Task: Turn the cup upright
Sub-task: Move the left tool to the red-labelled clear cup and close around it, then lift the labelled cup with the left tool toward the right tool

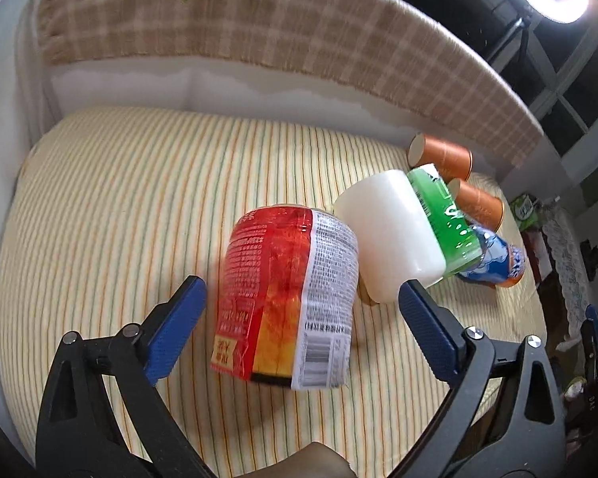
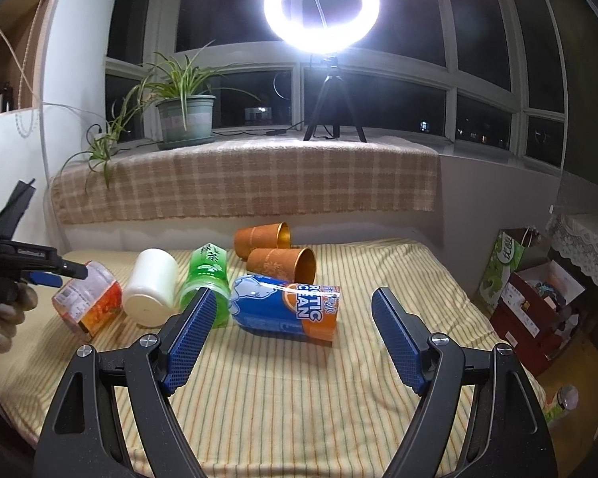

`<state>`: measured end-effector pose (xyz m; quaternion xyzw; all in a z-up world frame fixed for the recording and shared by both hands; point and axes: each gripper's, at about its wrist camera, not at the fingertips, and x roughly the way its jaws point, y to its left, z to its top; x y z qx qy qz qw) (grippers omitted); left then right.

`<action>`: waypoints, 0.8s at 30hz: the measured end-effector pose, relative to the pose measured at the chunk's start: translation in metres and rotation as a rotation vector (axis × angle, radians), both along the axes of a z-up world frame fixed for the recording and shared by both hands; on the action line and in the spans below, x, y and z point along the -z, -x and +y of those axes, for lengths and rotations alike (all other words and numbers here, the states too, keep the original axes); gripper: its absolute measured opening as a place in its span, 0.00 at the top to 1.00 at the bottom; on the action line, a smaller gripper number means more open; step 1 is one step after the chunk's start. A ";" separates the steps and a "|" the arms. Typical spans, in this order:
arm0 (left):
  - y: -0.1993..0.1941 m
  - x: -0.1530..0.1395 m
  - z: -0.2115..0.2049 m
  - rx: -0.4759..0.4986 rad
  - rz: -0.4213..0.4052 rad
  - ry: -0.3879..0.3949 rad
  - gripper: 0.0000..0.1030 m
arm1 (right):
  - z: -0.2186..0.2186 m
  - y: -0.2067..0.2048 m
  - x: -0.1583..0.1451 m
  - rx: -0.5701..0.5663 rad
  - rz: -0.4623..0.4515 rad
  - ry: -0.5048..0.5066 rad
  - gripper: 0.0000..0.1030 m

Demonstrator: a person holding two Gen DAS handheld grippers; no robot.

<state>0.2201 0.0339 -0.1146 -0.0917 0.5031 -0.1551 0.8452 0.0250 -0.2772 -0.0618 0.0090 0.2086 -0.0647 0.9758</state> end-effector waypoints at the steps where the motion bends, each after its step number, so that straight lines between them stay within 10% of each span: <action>1: -0.003 0.002 -0.002 0.007 0.007 -0.010 0.04 | -0.001 -0.001 0.000 0.003 0.002 -0.003 0.22; 24: 0.001 0.003 -0.004 0.073 0.026 -0.051 0.17 | -0.008 -0.002 0.004 0.020 0.013 -0.013 0.22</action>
